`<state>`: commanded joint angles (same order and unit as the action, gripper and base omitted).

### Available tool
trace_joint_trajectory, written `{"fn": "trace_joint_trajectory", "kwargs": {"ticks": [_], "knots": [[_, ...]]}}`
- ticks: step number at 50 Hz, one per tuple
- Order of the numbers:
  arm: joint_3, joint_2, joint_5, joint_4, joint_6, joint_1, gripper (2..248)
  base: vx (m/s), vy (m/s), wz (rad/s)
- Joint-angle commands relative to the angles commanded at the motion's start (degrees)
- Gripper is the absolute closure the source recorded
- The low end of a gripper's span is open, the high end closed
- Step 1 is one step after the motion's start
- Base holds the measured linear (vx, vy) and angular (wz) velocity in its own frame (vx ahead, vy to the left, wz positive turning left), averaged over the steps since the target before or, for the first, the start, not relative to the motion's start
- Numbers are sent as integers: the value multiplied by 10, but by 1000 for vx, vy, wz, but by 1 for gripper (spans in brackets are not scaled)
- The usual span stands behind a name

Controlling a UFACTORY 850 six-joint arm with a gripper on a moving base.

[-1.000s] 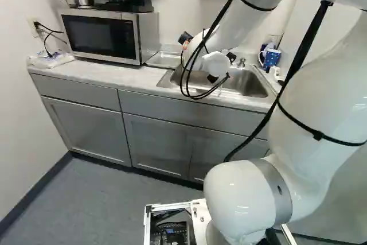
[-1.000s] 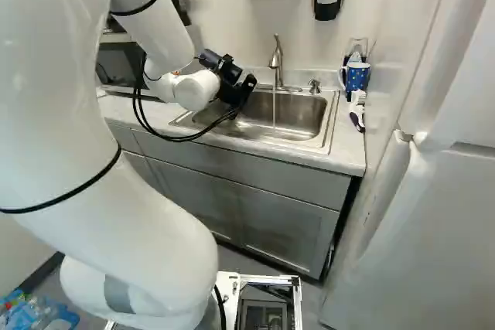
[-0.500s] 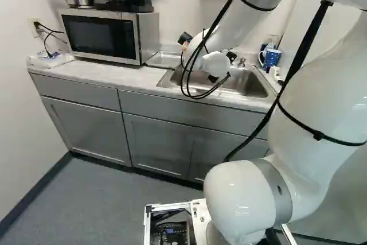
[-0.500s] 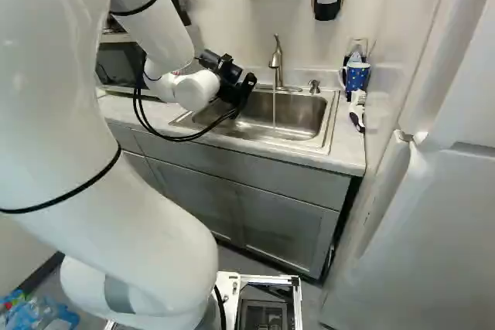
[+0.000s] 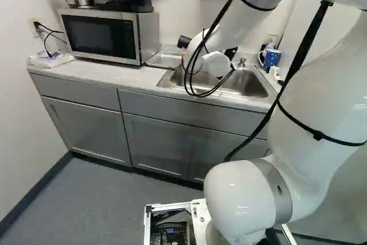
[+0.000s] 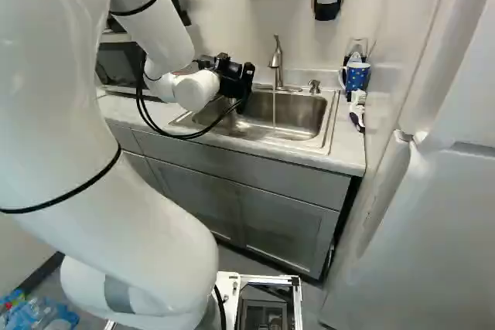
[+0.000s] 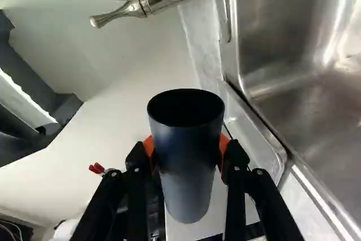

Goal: Rinse the cup and place it in the tray

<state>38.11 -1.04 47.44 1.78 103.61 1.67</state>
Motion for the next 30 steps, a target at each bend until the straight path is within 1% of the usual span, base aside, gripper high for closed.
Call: {"fn": "trace_joint_trajectory", "kwargs": {"ticks": [30], "knots": [[0, 0, 0, 0, -181, 0, 126, 0, 0, 0]]}}
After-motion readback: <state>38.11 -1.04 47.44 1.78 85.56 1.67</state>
